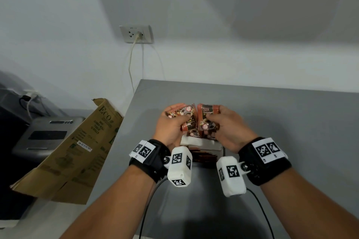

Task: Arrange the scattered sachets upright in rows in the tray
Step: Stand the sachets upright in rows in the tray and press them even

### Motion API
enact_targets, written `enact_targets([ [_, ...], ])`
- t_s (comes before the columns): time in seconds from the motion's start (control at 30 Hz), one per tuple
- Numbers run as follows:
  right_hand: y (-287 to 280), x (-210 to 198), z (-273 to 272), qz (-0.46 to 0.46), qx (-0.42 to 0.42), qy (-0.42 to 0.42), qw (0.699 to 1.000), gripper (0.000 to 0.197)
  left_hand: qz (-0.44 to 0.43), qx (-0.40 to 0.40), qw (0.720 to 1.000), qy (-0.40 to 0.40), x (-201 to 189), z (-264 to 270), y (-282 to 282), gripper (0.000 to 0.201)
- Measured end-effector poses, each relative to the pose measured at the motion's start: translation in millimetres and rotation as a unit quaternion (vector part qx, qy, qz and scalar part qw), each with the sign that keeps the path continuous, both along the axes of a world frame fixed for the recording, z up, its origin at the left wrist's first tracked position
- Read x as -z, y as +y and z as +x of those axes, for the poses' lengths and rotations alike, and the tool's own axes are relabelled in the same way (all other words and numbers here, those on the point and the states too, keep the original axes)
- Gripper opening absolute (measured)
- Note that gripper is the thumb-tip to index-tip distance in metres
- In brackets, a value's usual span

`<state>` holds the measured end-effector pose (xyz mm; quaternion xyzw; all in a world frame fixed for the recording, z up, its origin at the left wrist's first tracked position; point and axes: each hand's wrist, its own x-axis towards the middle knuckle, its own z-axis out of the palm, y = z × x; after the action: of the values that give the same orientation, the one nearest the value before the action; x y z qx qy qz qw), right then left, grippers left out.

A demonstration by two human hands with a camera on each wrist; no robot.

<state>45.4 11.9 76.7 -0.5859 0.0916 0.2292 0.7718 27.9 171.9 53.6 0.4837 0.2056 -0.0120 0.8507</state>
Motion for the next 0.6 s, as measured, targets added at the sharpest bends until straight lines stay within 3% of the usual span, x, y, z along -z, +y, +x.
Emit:
enact_targets([
  [0.23, 7.0, 8.9, -0.9, -0.140, -0.063, -0.053, 0.987, 0.019, 0.029, -0.031, 0.999, -0.005, 0.1, -1.5, -3.9, 0.050],
  [0.4, -2.3, -10.9, 10.9, -0.340, -0.125, -0.205, 0.909, 0.015, 0.140, 0.075, 0.987, -0.006, -4.0, -8.8, -2.6, 0.034],
  [0.47, -1.6, -11.1, 11.9, -0.307, -0.083, -0.205, 0.926, 0.014, 0.175, 0.077, 0.982, -0.009, -1.1, -10.6, -2.2, 0.035],
  [0.6, 2.0, -3.9, 11.1, -0.149, 0.035, -0.085, 0.985, 0.014, 0.104, -0.009, 0.994, -0.007, -1.0, -8.1, -0.5, 0.039],
])
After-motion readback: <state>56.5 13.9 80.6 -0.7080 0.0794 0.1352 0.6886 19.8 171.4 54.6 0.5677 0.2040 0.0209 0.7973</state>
